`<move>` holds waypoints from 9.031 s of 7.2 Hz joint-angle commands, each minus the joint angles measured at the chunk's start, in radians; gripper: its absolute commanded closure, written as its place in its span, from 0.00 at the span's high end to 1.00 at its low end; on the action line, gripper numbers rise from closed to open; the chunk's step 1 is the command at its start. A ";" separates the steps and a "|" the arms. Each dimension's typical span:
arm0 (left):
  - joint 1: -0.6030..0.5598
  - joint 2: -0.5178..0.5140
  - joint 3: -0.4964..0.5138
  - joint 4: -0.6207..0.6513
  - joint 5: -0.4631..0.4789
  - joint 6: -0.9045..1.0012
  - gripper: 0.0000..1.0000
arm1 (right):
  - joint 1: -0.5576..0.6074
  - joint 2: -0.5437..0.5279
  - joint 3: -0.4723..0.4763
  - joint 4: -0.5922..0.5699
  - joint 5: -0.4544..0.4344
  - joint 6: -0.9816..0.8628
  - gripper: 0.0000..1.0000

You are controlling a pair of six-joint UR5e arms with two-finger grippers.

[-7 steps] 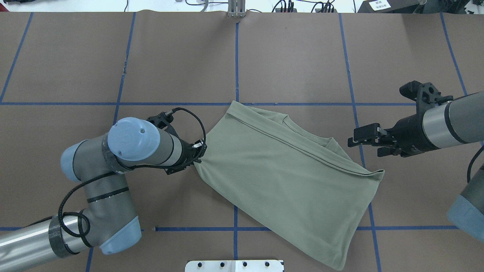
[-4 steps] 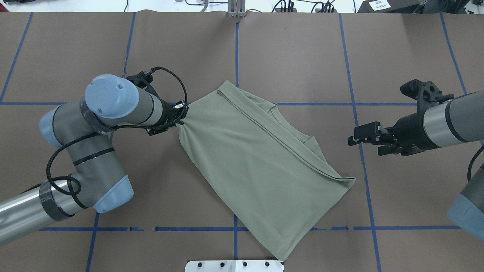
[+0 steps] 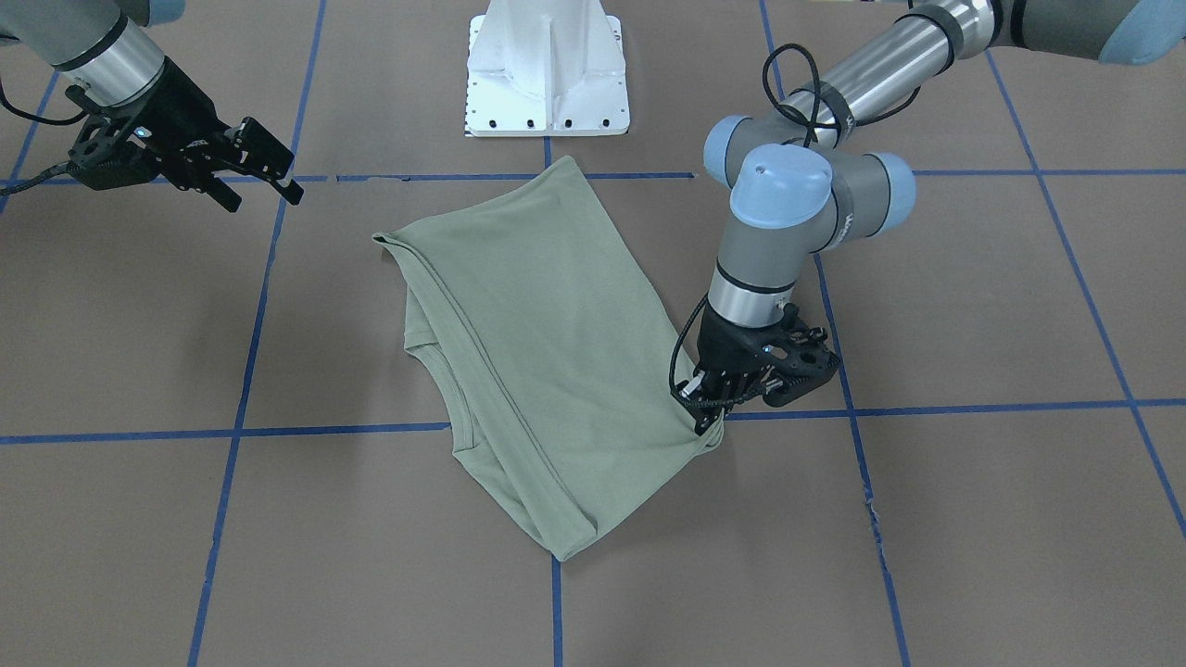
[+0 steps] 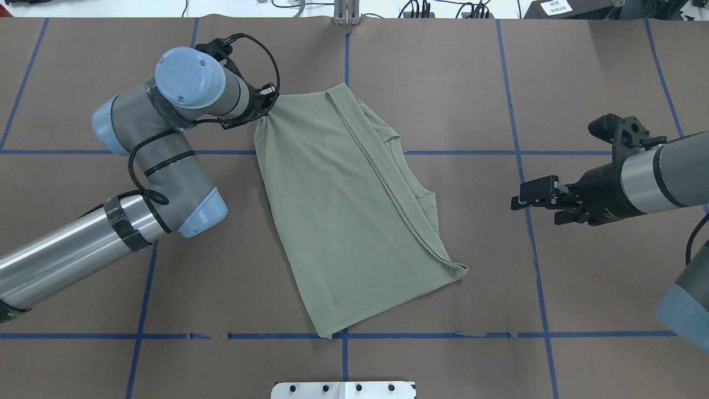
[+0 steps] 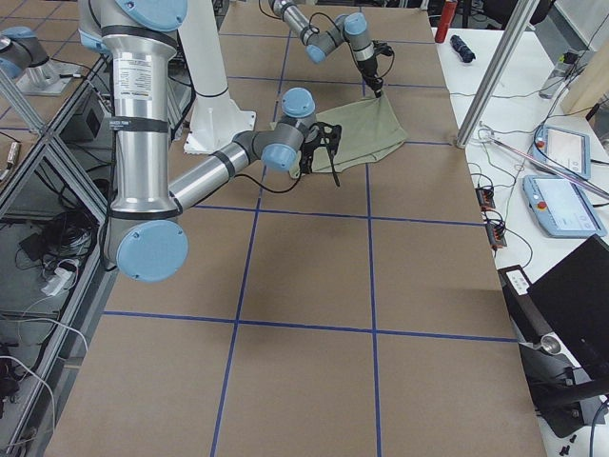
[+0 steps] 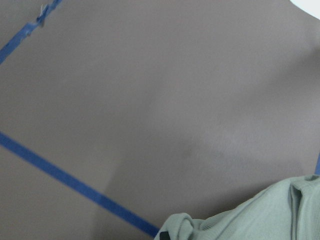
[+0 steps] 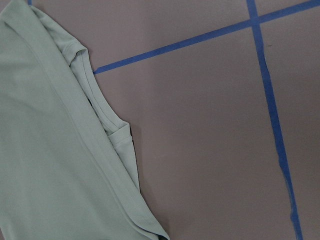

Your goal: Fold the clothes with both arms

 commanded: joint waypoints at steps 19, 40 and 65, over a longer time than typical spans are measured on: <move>-0.037 0.209 -0.355 -0.005 -0.220 0.318 1.00 | -0.368 0.609 -0.395 -0.554 -0.427 -0.272 1.00; -0.027 0.197 -0.352 -0.014 -0.222 0.305 1.00 | -0.165 0.815 -0.692 -0.543 -0.364 -0.528 1.00; -0.009 0.180 -0.355 -0.018 -0.222 0.254 1.00 | -0.086 0.910 -0.936 -0.458 -0.237 -0.592 1.00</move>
